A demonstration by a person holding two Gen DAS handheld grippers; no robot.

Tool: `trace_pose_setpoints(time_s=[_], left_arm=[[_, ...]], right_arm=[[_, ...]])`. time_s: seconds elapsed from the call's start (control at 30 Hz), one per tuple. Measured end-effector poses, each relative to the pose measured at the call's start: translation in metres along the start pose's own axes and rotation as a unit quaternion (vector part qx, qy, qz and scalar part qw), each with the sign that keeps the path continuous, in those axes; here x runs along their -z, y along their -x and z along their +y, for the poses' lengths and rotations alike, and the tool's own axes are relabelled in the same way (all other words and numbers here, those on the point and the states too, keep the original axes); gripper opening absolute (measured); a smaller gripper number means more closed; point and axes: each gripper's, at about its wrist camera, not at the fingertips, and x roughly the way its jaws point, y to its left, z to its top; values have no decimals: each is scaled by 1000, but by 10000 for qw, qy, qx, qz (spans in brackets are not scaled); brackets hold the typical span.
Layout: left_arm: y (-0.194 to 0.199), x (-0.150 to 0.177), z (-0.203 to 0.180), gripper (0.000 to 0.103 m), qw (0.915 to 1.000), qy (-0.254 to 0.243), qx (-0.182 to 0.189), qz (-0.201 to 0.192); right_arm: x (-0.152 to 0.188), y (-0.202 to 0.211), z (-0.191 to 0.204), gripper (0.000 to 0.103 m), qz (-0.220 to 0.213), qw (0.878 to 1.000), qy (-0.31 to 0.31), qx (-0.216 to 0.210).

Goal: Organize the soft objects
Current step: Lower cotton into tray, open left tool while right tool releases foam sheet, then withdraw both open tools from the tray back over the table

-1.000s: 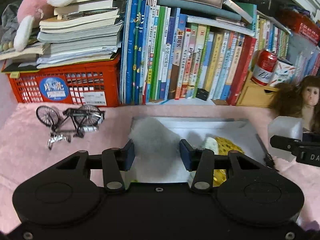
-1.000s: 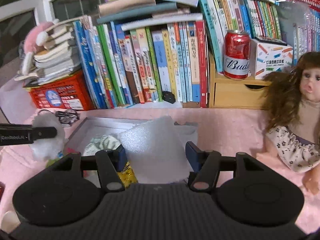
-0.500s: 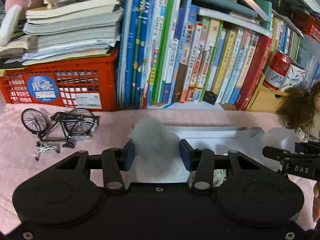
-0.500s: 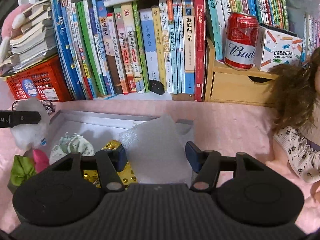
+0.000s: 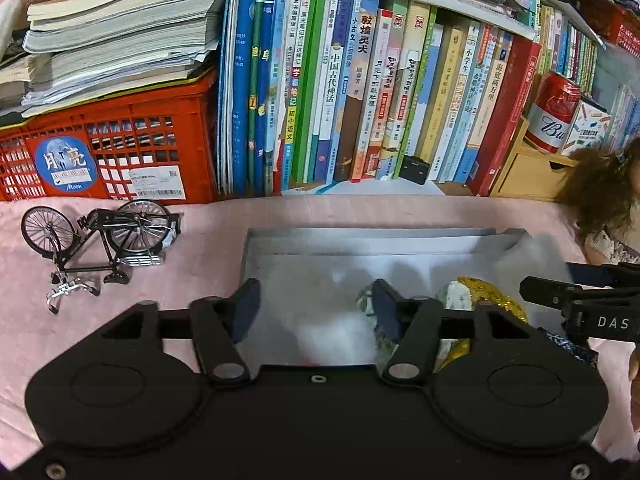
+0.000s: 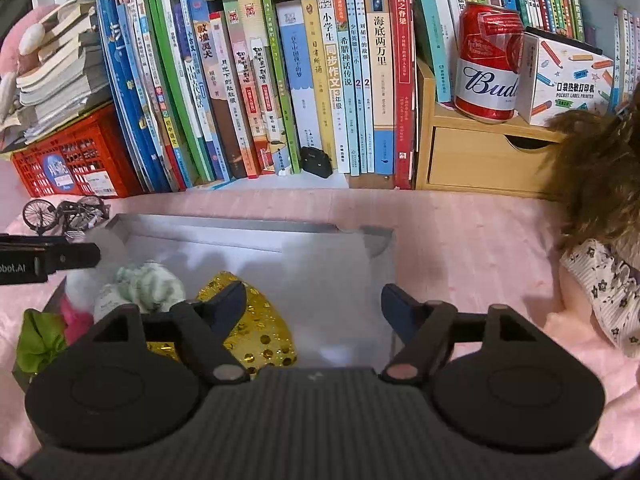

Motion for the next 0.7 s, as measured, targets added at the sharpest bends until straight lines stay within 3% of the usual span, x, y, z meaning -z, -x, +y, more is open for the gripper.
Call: trace_pose_setpoints(time_s=[0.2,0.7], left_arm=[[7,1,-5,70,10000,-94,-22,4],[57,7,-19,76,9998,-57,134,-160]], right_arm=[[0,10,0,85,-74,10000,-48,-36],[4,55,14,86,-336,9989,102,-314]])
